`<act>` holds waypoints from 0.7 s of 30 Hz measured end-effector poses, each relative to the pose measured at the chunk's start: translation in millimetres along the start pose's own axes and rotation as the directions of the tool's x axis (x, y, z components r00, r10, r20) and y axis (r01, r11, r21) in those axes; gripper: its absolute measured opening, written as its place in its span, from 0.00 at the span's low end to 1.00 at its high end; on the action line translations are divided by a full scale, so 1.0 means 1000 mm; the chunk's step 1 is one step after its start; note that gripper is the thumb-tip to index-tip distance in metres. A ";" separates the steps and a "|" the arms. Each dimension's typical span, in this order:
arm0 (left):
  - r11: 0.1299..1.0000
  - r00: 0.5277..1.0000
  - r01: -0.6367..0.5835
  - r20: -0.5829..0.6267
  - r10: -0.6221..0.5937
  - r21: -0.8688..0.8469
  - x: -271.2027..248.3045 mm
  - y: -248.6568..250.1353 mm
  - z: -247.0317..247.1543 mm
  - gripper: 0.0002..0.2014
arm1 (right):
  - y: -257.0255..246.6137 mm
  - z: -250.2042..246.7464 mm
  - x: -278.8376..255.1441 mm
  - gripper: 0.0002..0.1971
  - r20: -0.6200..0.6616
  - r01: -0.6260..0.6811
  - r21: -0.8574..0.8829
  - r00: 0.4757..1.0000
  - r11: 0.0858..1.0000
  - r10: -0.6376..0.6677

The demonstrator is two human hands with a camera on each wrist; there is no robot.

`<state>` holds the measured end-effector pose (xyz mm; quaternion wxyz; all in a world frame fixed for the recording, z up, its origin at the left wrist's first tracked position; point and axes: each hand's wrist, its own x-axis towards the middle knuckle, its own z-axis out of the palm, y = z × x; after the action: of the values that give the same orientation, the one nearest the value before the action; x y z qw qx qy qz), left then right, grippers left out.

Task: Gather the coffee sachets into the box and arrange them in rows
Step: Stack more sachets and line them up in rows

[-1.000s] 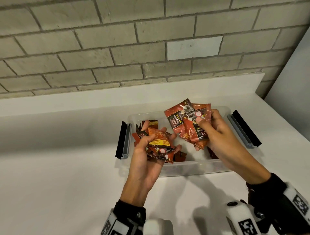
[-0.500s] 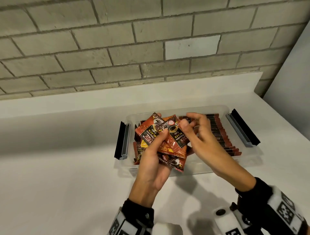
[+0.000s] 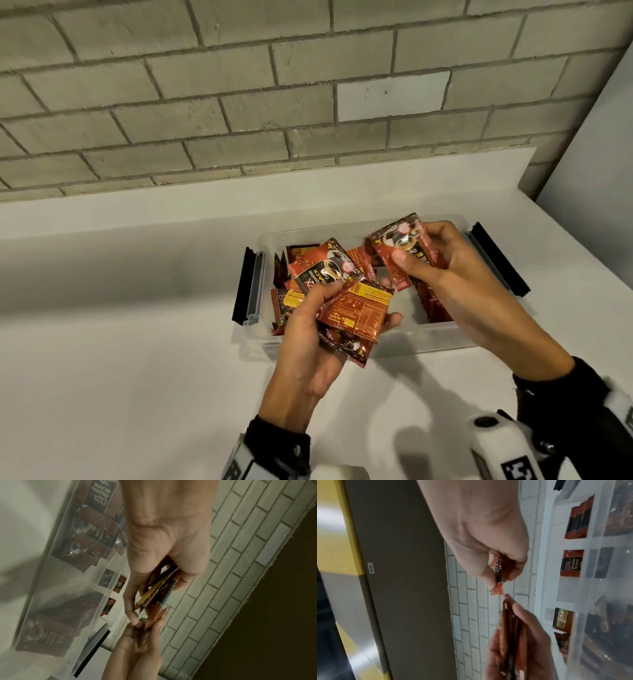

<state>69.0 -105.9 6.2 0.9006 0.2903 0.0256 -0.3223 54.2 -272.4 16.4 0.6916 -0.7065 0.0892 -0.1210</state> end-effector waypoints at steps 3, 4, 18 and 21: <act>0.999 0.999 0.036 0.017 -0.037 0.036 -0.002 -0.002 0.000 0.12 | -0.009 -0.004 -0.003 0.19 0.122 -0.031 0.110 0.992 0.993 0.018; 0.998 0.998 0.051 0.027 -0.052 0.047 -0.001 -0.003 -0.001 0.12 | -0.012 -0.005 -0.004 0.20 0.177 -0.025 0.086 0.984 0.996 0.009; 0.946 0.954 0.233 0.136 -0.268 0.227 0.000 -0.011 -0.018 0.31 | -0.028 -0.006 0.013 0.12 0.486 0.304 -0.553 0.874 0.776 0.005; 0.949 0.953 0.244 0.130 -0.272 0.199 -0.001 -0.009 -0.019 0.28 | -0.029 -0.009 0.013 0.12 0.466 0.273 -0.528 0.885 0.804 0.006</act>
<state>65.3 -100.8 -13.4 0.8198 0.3387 -0.0364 -0.4604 62.7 -284.4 46.0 0.4341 -0.8959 -0.0906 0.0273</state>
